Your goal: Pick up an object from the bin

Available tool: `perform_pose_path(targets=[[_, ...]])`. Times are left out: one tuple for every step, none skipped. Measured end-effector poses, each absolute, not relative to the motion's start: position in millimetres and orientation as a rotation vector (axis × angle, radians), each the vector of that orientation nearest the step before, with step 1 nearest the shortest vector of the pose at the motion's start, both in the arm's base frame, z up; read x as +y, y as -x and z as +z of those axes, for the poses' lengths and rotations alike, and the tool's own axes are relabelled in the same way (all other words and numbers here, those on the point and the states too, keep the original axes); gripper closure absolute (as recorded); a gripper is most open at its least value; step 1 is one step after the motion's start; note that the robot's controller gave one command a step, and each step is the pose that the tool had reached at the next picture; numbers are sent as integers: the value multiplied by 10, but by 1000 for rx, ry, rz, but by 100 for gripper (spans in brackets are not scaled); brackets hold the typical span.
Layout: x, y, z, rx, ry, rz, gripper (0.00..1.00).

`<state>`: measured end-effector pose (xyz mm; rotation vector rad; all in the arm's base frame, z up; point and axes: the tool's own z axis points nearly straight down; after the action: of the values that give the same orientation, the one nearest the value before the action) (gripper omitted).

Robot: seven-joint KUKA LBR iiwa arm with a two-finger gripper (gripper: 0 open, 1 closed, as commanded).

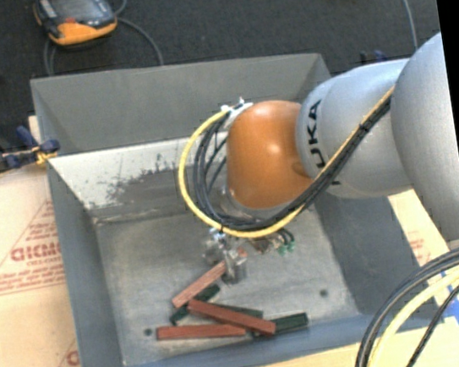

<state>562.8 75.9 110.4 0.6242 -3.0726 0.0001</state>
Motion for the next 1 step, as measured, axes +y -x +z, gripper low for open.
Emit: perform_pose_path(targets=[[775,-5790,1660,-3087,-603,2,100]])
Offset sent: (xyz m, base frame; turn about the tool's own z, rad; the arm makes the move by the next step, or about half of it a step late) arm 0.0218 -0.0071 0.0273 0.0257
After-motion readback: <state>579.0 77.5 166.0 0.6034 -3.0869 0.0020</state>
